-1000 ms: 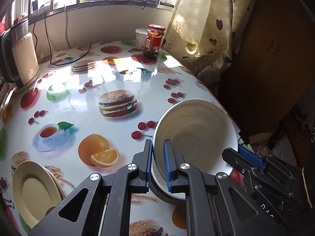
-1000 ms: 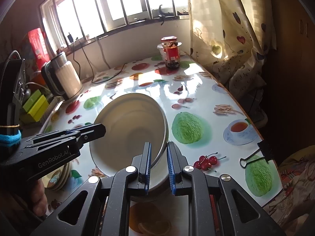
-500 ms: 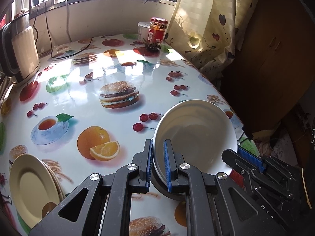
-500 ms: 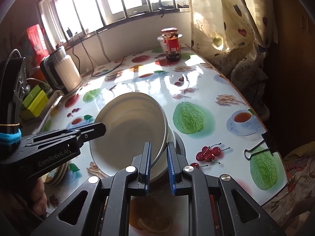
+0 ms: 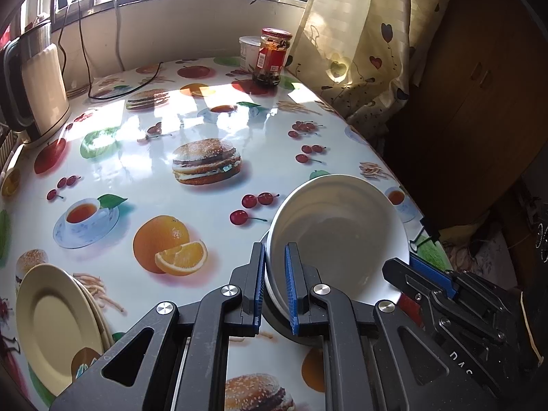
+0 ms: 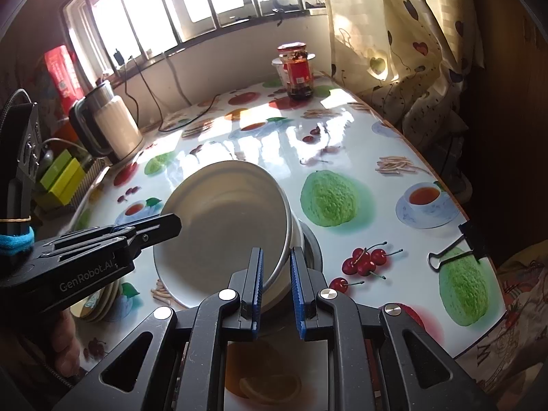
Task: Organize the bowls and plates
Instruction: 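Carry the blue-striped bowl and lower it onto the bowl in the basin, then open both tools and pull them back from the bowl stack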
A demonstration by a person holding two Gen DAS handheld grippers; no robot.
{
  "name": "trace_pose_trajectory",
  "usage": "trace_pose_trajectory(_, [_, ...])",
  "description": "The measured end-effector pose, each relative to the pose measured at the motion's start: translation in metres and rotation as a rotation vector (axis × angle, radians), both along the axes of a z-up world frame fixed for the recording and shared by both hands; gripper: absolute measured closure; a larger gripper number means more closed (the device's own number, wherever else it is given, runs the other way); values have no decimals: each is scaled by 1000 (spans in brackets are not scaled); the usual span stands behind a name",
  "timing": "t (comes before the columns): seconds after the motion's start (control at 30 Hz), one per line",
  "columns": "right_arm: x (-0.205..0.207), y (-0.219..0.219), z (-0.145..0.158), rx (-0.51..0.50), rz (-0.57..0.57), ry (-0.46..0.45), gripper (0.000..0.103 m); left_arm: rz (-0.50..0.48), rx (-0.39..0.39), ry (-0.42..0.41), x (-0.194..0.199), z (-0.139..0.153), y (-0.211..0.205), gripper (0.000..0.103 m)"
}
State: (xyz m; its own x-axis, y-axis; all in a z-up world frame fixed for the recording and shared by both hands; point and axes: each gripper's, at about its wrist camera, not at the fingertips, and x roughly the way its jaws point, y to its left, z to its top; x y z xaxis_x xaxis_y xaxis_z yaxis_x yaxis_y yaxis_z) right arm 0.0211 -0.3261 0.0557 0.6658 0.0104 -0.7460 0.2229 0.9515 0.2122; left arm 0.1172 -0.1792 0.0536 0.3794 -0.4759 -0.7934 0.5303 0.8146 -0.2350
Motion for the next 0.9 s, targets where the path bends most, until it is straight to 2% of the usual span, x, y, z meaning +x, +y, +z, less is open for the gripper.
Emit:
trace_pose_trajectory(0.67, [-1, -1, -1, 11, -10, 6, 85, 6, -6, 8, -1, -2, -1, 91])
trace_pose_trajectory(0.9, [-1, -1, -1, 5, -9, 4, 83, 25, -2, -22, -4, -1, 4, 91])
